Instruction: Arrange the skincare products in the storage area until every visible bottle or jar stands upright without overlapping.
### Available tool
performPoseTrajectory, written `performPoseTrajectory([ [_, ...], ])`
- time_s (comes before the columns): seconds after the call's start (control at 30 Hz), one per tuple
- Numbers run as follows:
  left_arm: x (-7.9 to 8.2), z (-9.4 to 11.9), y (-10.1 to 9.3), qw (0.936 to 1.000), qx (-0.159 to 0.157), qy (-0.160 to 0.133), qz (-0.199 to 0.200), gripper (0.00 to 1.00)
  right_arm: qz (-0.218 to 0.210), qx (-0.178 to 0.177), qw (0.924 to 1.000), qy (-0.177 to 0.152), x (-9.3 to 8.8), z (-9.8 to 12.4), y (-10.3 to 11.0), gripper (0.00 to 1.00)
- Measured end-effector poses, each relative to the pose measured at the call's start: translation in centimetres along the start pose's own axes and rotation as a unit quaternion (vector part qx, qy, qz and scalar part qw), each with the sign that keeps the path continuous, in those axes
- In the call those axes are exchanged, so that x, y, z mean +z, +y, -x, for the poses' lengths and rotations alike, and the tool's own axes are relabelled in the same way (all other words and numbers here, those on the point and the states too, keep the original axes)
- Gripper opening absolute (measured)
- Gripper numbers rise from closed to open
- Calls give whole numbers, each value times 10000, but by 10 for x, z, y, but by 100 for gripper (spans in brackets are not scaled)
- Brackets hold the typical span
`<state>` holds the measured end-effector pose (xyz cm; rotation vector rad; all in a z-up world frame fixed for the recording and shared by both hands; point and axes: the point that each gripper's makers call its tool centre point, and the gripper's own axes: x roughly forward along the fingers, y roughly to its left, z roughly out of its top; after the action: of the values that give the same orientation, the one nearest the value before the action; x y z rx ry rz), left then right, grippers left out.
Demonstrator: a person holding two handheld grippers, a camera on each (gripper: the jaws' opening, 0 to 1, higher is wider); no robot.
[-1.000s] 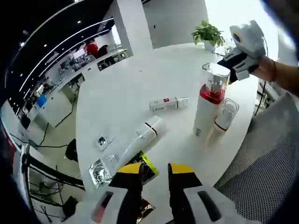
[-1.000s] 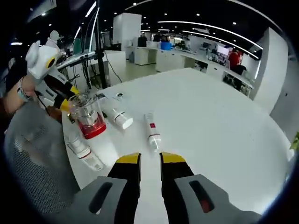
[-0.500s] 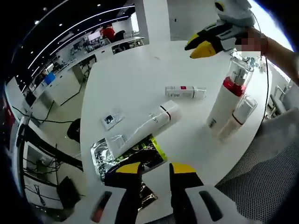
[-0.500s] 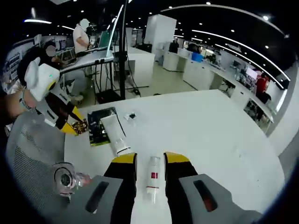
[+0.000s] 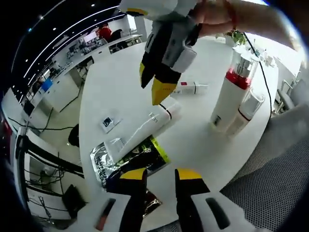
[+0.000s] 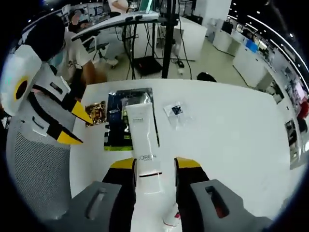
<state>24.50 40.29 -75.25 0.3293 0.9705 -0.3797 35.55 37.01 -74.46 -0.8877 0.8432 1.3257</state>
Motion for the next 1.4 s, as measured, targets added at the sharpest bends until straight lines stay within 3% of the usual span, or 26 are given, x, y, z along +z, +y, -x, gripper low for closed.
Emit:
performPoseTrajectory([
  [0.17,-3,1,5,9999,93,55,45,23,496,-18,9965,670,-6,-20,-3,32],
  [0.37,-3,1,5,9999,108,68,66,23,446,129,9945,942,-8,-38,-5,33],
  [0.4,-3,1,5,9999,101,60,91,23,306,279,9941,1000,-11,-39,2,35],
  [0.57,-2,1,6,9999,66,39,136,23,399,327,9921,1146,-17,-46,6,35],
  [0.7,-2,1,4,9999,32,36,153,23,635,453,9833,1646,-37,-53,12,30],
  [0.73,-2,1,4,9999,26,31,164,23,761,480,9832,1589,-35,-58,12,30],
  [0.8,-2,0,4,9998,9,30,199,23,510,450,9846,1611,-33,-53,13,30],
  [1.17,-4,-2,5,9993,-73,41,368,23,522,345,9836,1691,-33,-55,9,27],
  [1.3,-1,0,7,9967,-149,-90,797,23,685,259,9824,1718,-36,-52,9,25],
  [1.4,6,3,11,9908,-253,-343,1281,24,502,342,9845,1647,-36,-46,10,24],
])
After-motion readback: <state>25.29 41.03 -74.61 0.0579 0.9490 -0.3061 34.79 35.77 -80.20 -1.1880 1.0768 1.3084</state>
